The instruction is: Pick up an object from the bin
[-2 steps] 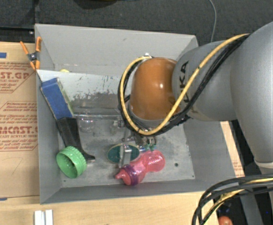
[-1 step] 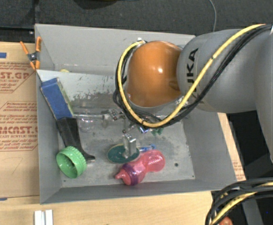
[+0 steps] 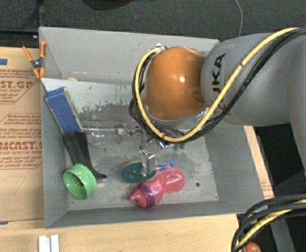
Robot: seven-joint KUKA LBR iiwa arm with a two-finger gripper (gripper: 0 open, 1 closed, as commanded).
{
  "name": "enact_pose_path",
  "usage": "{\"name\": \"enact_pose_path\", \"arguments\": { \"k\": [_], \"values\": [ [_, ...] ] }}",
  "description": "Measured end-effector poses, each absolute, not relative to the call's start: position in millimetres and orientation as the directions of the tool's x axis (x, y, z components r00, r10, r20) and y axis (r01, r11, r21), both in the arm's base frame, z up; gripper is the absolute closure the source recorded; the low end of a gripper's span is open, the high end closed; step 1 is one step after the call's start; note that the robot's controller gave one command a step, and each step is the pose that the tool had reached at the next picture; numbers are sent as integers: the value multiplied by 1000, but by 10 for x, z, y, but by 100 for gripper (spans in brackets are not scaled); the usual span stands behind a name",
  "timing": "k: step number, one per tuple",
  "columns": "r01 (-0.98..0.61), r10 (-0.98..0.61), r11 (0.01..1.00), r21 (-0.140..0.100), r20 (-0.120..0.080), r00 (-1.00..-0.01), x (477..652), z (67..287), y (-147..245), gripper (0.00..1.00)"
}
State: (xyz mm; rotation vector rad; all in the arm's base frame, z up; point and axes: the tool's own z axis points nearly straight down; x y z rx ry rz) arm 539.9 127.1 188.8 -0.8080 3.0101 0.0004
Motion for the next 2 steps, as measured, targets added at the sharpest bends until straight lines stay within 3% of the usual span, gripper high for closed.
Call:
{"name": "enact_pose_path", "arguments": {
  "k": [1, 2],
  "values": [
    [-628, -628, 778, -9, -21, -778, 5585, 1482, 1005, 0],
    [-508, -508, 861, -3, -20, -861, 5302, 1277, 1551, 0]
  ]
}}
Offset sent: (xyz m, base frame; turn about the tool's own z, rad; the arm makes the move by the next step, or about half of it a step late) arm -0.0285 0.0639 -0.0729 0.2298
